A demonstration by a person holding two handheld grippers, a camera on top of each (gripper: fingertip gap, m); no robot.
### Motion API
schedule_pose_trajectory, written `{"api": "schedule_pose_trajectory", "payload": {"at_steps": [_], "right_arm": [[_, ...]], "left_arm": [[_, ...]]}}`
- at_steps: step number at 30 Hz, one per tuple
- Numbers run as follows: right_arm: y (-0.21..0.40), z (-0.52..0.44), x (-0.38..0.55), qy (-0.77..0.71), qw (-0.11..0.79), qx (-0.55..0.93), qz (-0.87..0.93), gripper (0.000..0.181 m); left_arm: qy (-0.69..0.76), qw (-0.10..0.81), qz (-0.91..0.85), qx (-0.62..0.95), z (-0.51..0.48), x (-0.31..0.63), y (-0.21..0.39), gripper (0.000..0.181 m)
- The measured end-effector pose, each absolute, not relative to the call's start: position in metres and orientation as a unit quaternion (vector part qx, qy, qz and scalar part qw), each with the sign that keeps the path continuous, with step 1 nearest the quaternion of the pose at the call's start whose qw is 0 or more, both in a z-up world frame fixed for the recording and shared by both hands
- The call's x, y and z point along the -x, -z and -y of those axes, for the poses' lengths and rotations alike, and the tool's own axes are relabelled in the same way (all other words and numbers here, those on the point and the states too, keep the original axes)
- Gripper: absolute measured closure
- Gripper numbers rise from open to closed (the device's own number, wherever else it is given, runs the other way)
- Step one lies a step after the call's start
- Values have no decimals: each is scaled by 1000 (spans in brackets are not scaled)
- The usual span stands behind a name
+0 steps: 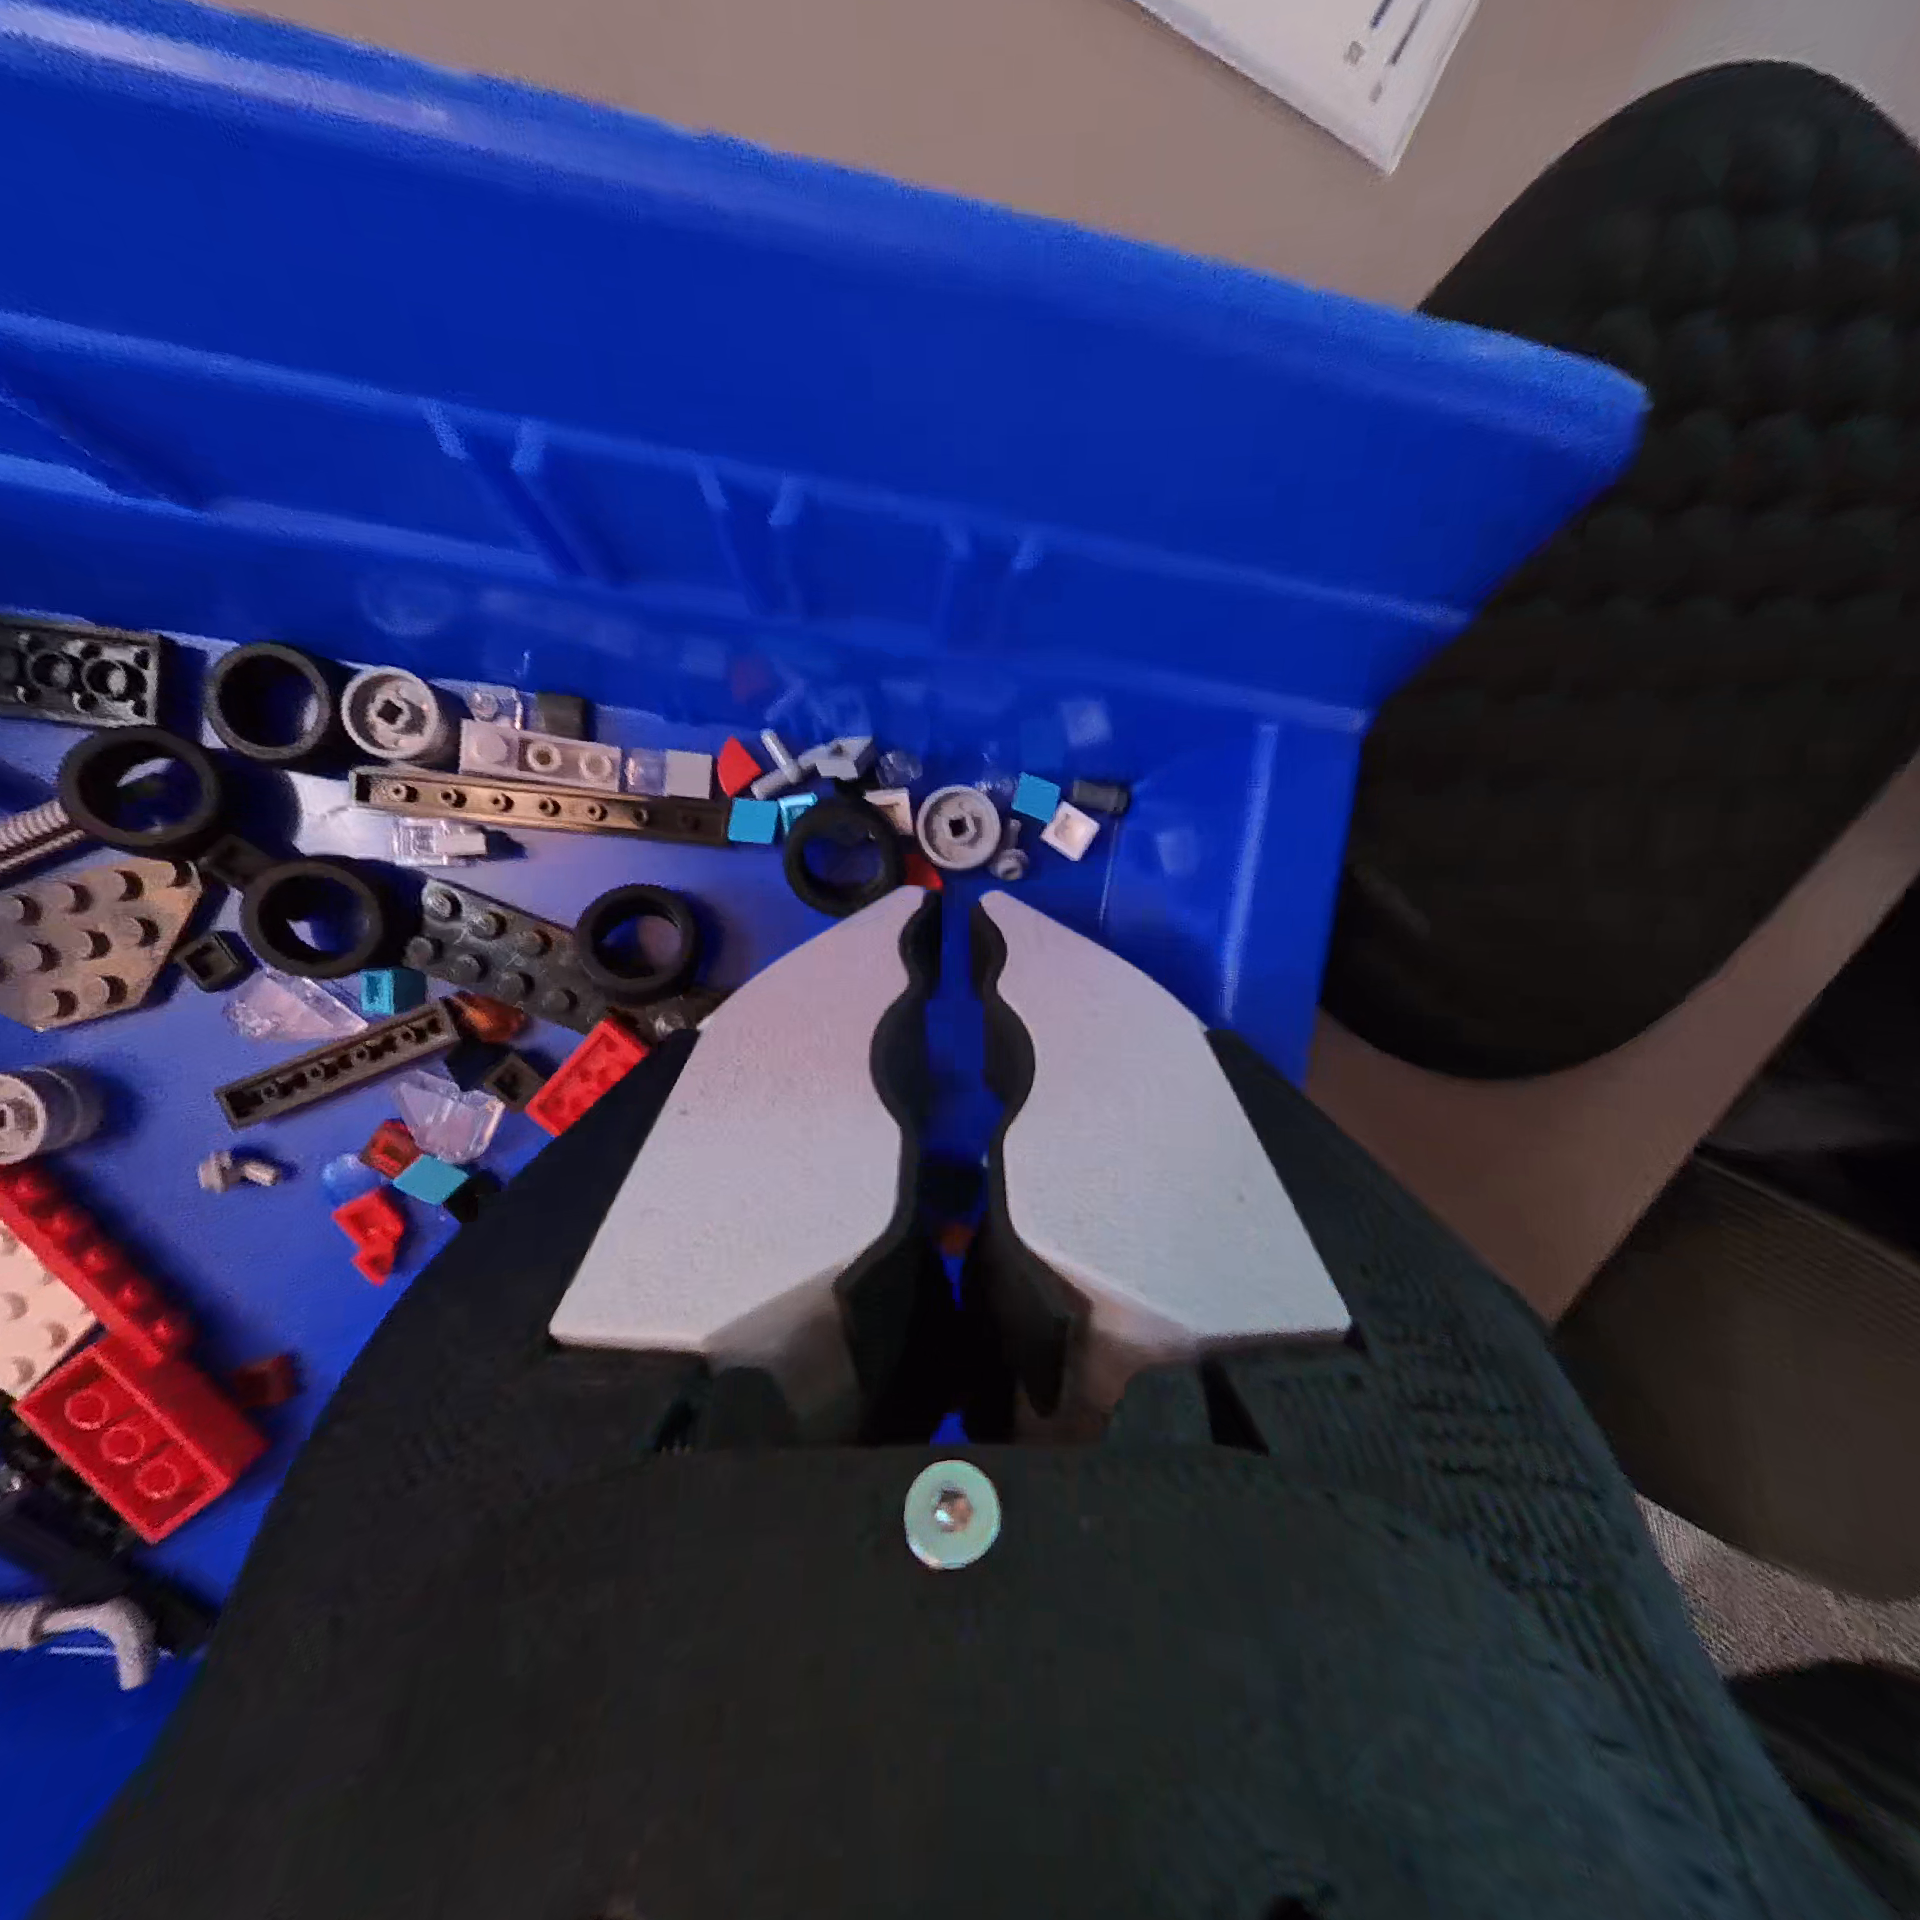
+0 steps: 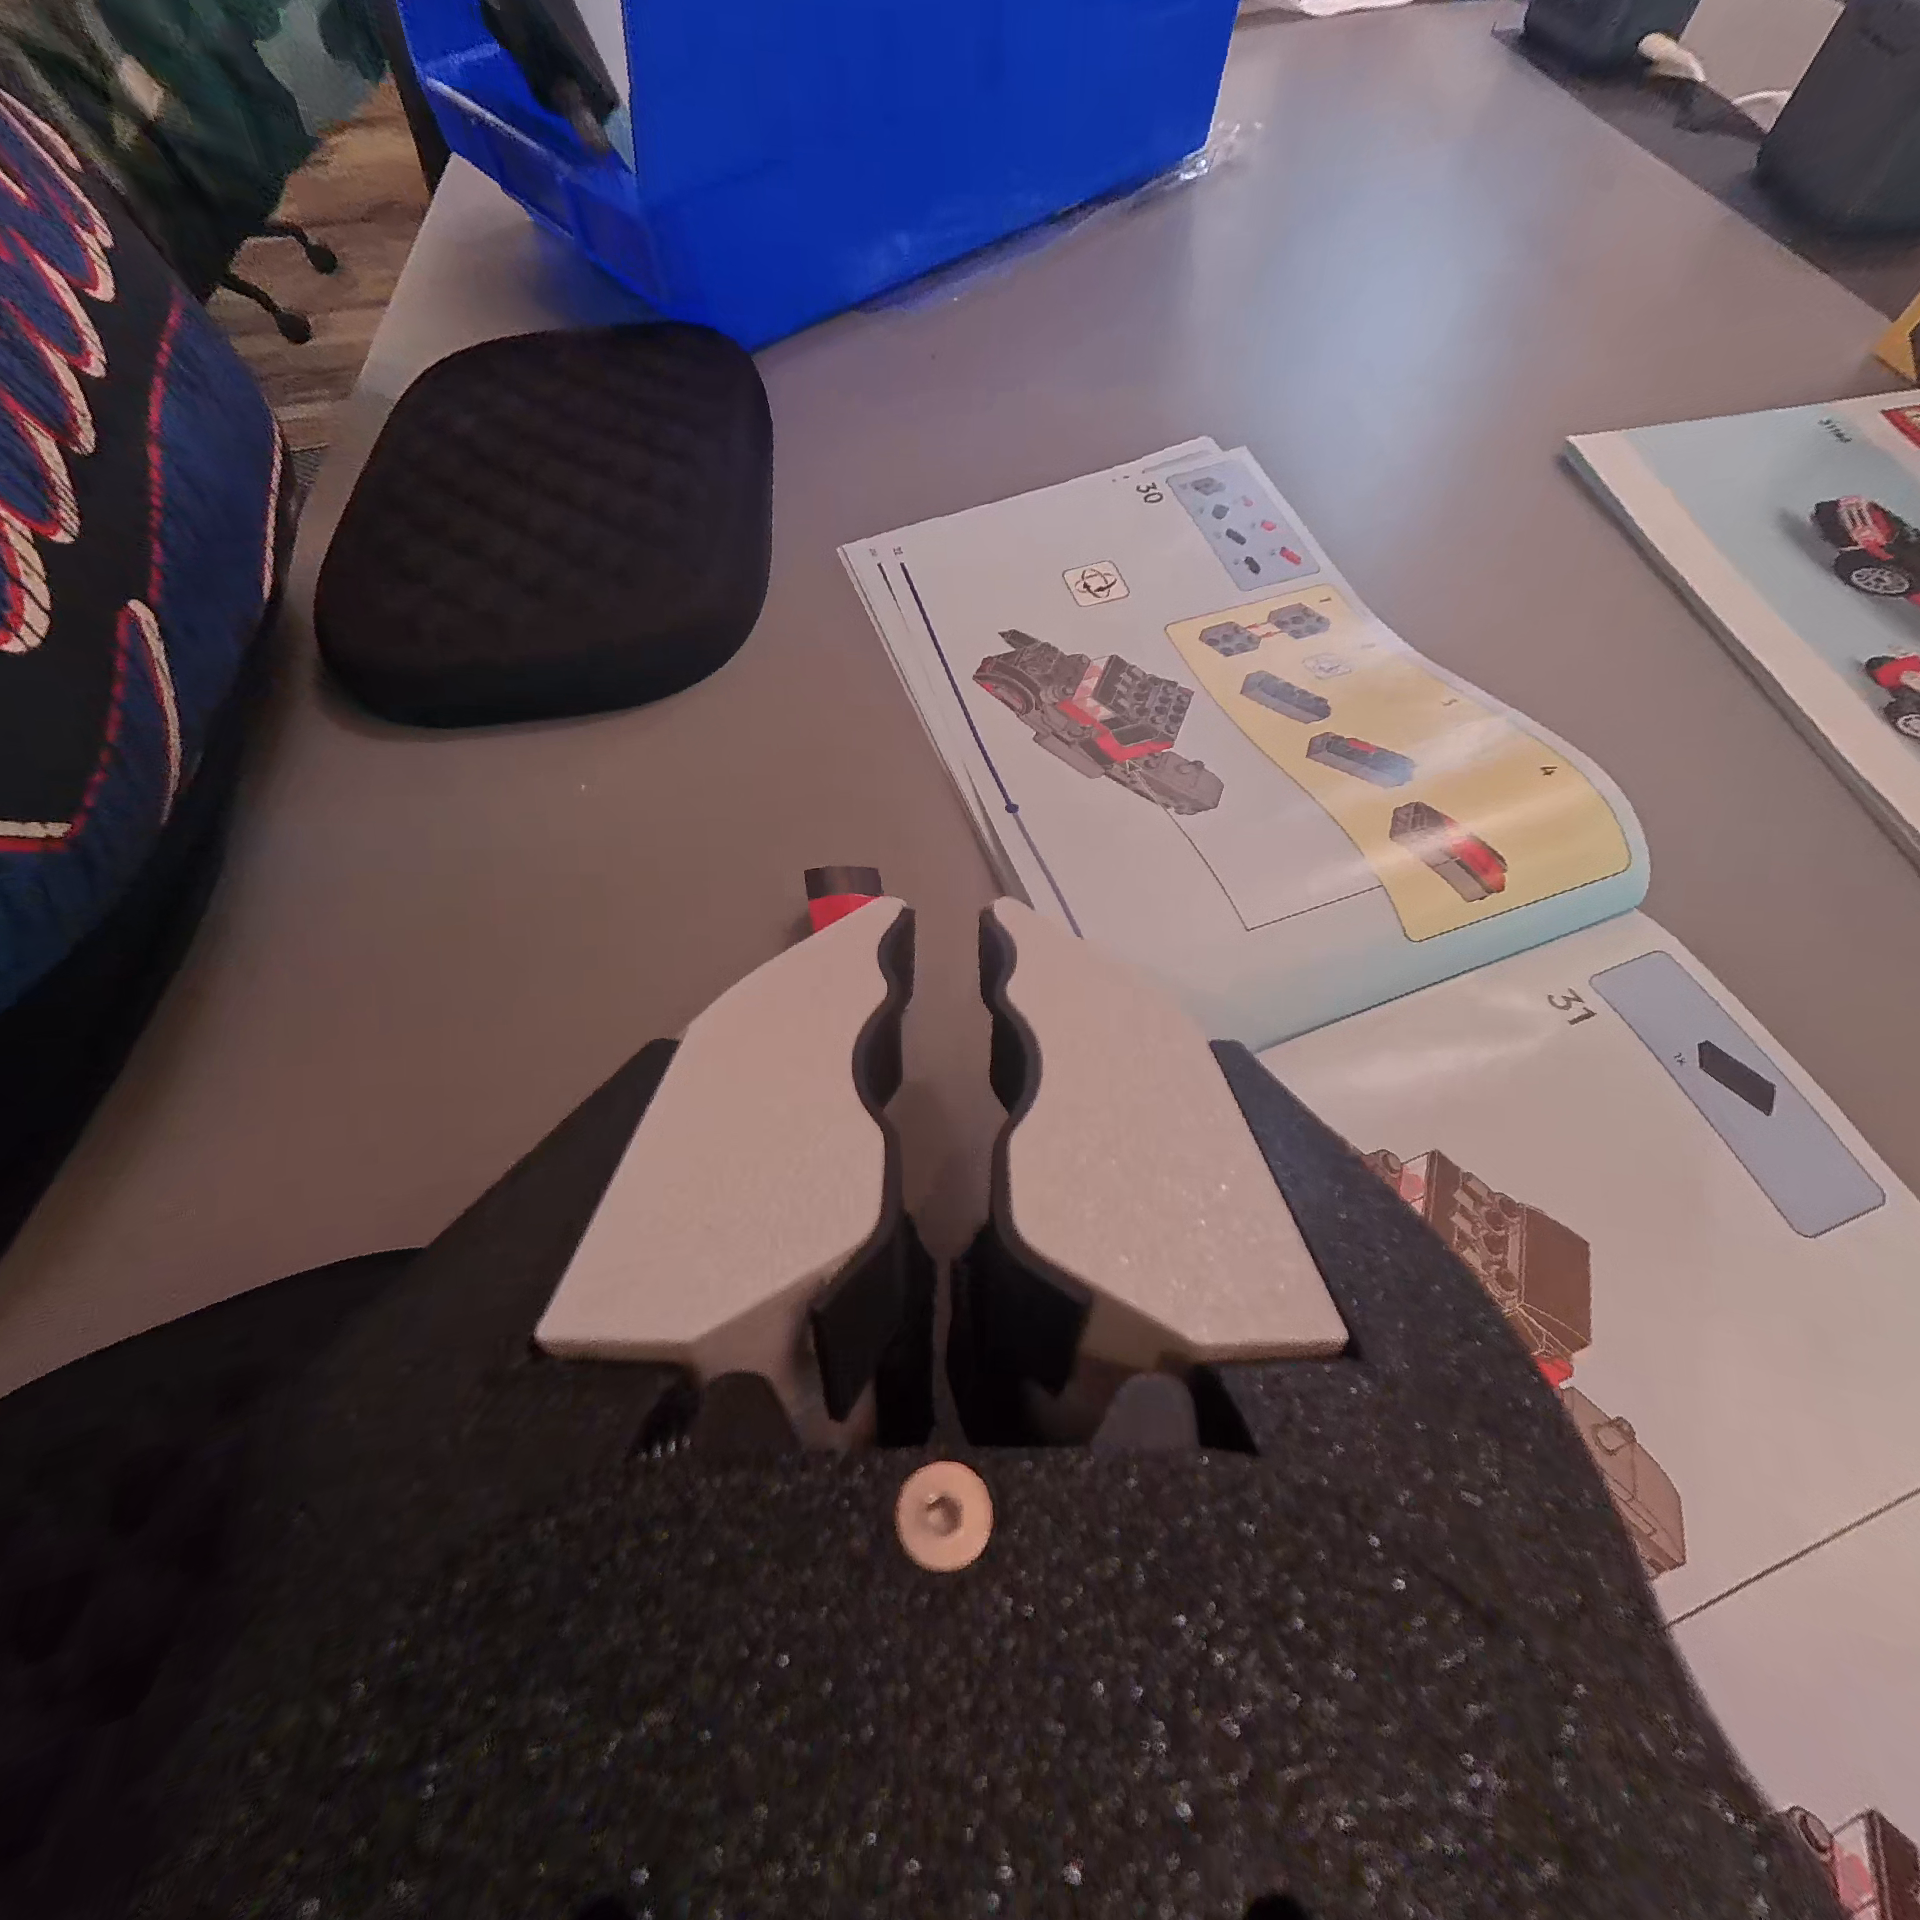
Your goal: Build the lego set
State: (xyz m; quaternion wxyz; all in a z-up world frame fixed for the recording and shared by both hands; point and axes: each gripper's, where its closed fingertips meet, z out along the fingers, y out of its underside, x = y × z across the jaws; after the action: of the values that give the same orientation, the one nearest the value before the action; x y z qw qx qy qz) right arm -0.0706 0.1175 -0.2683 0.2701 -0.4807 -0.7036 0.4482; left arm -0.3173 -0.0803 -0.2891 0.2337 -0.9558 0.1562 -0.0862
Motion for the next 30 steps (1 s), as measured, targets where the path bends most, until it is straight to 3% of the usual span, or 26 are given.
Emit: {"api": "schedule_pose_trajectory", "payload": {"at_steps": [15, 24, 27, 30], "right_arm": [[261, -120, 68, -470, 281, 476, 687, 170], [261, -119, 68, -468, 285, 472, 691, 169], [254, -116, 70, -481, 301, 457, 684, 168], [238, -108, 82, -487, 326, 435, 683, 168]], "left_arm": [[39, 216, -170, 961, 74, 323, 296, 167], [53, 220, -139, 964, 72, 326, 296, 173], [46, 334, -77, 938, 58, 336, 260, 173], [129, 567, 24, 813, 38, 330, 174, 174]]}}
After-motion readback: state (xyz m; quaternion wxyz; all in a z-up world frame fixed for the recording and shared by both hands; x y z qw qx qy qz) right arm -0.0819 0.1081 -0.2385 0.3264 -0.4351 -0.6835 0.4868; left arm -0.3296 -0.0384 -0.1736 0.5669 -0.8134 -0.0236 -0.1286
